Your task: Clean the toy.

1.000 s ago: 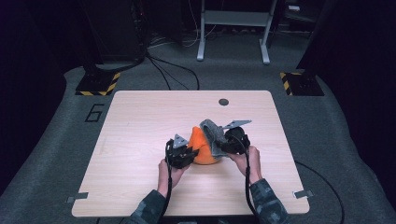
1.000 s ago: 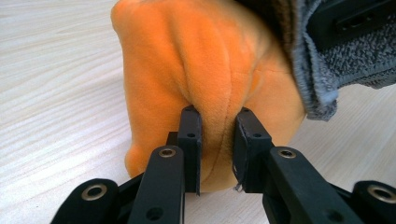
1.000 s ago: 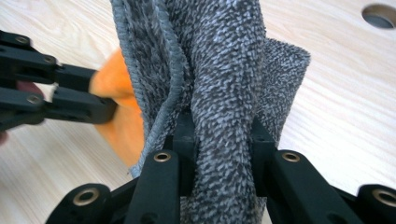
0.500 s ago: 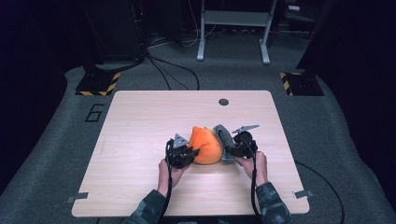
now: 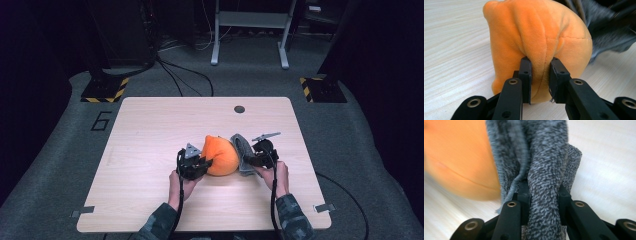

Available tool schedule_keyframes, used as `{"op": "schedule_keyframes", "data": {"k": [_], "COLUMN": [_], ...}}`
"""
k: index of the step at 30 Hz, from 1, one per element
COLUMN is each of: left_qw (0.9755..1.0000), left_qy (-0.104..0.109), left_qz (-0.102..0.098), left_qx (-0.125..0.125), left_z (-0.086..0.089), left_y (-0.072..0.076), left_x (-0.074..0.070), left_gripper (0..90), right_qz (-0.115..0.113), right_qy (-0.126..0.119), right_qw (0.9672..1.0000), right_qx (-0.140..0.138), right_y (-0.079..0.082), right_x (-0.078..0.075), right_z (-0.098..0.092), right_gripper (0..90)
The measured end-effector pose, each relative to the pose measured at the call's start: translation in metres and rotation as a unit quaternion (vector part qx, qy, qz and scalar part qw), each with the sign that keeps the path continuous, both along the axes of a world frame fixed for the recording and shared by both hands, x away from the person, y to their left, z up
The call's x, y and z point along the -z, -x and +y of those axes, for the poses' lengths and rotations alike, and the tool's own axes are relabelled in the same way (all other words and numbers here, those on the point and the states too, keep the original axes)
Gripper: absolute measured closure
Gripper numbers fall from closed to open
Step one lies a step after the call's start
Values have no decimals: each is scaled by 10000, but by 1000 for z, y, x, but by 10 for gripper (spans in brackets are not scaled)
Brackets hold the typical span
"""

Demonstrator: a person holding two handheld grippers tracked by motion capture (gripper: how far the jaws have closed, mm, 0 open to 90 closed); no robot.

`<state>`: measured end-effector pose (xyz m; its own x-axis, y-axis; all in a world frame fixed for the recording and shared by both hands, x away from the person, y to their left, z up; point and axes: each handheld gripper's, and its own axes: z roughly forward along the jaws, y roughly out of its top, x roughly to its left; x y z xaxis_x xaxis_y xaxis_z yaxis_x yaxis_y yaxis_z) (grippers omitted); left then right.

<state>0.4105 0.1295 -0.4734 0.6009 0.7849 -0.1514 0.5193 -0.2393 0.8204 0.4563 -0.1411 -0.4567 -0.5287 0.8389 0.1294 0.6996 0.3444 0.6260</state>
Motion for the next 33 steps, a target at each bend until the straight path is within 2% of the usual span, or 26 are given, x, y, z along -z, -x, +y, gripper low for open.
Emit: {"op": "schedule_keyframes", "data": {"k": [5, 8, 10, 14, 19, 22, 25, 33], "left_qw": [10000, 10000, 10000, 10000, 10000, 10000, 10000, 10000], "left_qy": [-38, -26, -1, -17, -34, -43, -36, -23], "left_qz": [-31, -26, -21, -20, -29, -26, -36, -38], "left_qx": [19, 11, 2, 32, 33, 24, 16, 31], "left_z": [-1, -2, -3, -3, -4, -4, -5, -5], "left_y": [0, 0, 0, 1, 1, 1, 1, 1], "left_x": [-1, -1, -2, -2, -1, -1, -1, 0], "left_gripper": [740, 740, 739, 739, 739, 740, 740, 739], "right_qz": [-357, -513, -513, -510, -467, -424, -483, -402], "right_qy": [-153, -136, -96, -66, 44, 39, 69, -2], "right_qw": [9987, 9968, 9960, 9948, 9941, 9949, 9948, 9973], "right_qx": [-335, -595, -720, -885, -973, -913, -893, -607], "right_y": [8, 10, 10, 6, 4, 5, 6, 8], "right_x": [-38, -51, -55, -54, -46, -46, -44, -31], "right_z": [16, 35, 48, 66, 73, 71, 64, 38], "right_gripper": [724, 721, 719, 715, 717, 720, 721, 719]}}
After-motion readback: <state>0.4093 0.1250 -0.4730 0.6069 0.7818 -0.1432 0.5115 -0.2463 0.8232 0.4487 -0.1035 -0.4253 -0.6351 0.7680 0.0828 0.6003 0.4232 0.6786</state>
